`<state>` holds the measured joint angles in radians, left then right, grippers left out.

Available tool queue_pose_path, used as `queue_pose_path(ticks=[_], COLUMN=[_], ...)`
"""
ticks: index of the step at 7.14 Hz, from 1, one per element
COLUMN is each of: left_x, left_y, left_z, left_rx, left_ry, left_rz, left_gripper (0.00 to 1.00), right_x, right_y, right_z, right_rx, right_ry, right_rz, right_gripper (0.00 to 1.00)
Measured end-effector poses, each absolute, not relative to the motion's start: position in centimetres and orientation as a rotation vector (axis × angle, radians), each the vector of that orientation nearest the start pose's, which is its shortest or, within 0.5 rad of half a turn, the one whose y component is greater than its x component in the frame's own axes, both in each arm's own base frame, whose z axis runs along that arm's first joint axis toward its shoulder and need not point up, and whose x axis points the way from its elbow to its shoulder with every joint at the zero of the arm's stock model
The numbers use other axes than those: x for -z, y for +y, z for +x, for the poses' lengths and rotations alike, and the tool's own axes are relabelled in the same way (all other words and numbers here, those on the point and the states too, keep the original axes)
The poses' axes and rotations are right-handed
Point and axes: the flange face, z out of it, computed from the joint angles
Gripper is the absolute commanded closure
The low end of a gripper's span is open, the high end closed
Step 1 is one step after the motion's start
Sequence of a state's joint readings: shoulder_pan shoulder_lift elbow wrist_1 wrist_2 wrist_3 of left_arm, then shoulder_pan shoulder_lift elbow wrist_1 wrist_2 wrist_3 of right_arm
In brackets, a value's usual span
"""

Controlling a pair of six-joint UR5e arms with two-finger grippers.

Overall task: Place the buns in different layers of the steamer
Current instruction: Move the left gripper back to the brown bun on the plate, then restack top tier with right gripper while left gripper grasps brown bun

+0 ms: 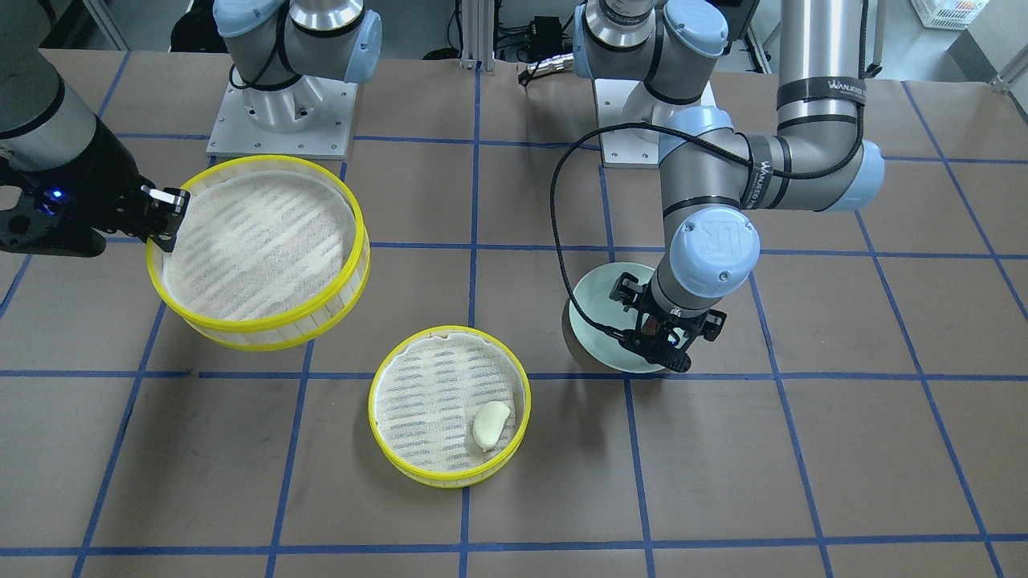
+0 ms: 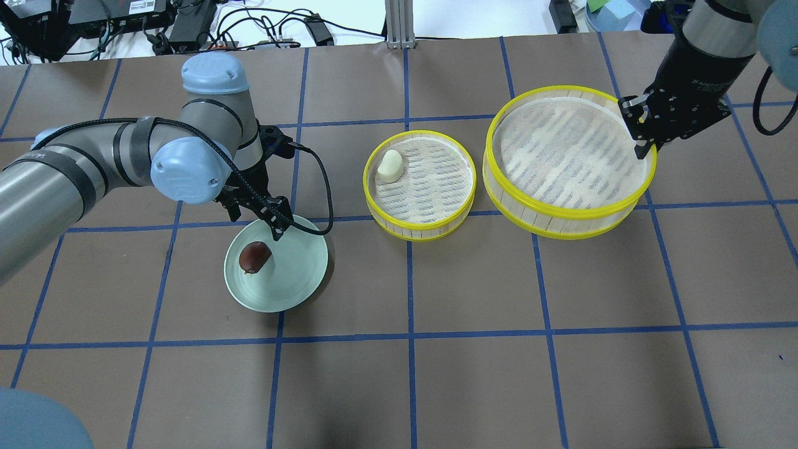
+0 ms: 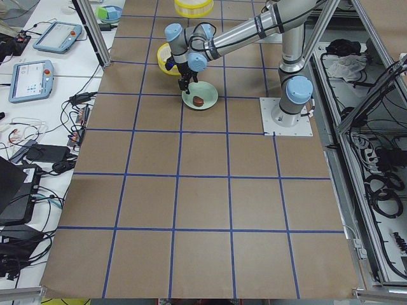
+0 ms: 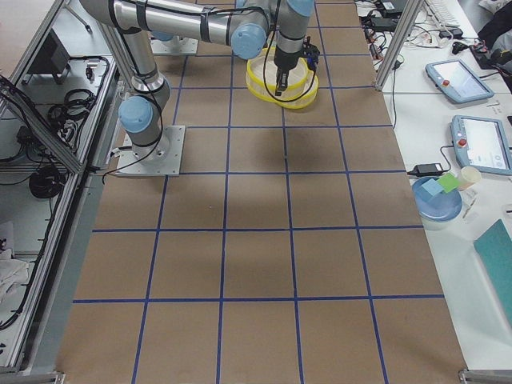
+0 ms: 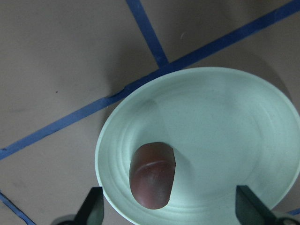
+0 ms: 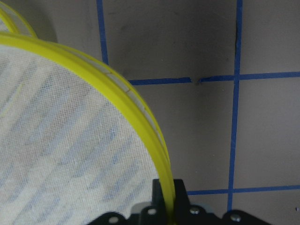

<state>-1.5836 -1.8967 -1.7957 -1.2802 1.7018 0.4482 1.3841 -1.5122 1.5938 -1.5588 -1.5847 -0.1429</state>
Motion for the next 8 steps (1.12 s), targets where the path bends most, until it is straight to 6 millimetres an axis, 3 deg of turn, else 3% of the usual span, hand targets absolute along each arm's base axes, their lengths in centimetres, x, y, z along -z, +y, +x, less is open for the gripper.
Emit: queue_pose_path(ticks=[2, 3, 4, 6, 8], left_x=[-22.3, -21.6, -20.8, -19.6, -18.7], left_y=[-54.2, -54.1, -53.8, -53.3, -53.3], left_z=[-12.6, -12.5, -12.5, -12.4, -12.1], left_rx=[-0.471, -0.494, -0.519, -0.561, -0.592], left_ry=[2.946, 2.943, 2.940, 2.926, 2.902], left_rz=[0.778, 0.785, 0.788, 0.790, 0.786], left_gripper=[0.00, 0.02, 0.02, 0.06, 0.26], right_x=[-44.3, -43.6, -42.1, -37.0, -33.0], right_y=[-52.3, -52.8, -53.8, -56.7, -58.3], right_z=[4.0, 5.4, 8.3, 14.7, 18.9], right_rx=[-0.153, -0.160, -0.156, -0.133, -0.105], right_ry=[3.131, 3.109, 3.088, 3.080, 3.078], right_rz=[0.105, 0.175, 0.245, 0.381, 0.444], right_gripper=[1.00, 1.00, 1.00, 1.00, 1.00])
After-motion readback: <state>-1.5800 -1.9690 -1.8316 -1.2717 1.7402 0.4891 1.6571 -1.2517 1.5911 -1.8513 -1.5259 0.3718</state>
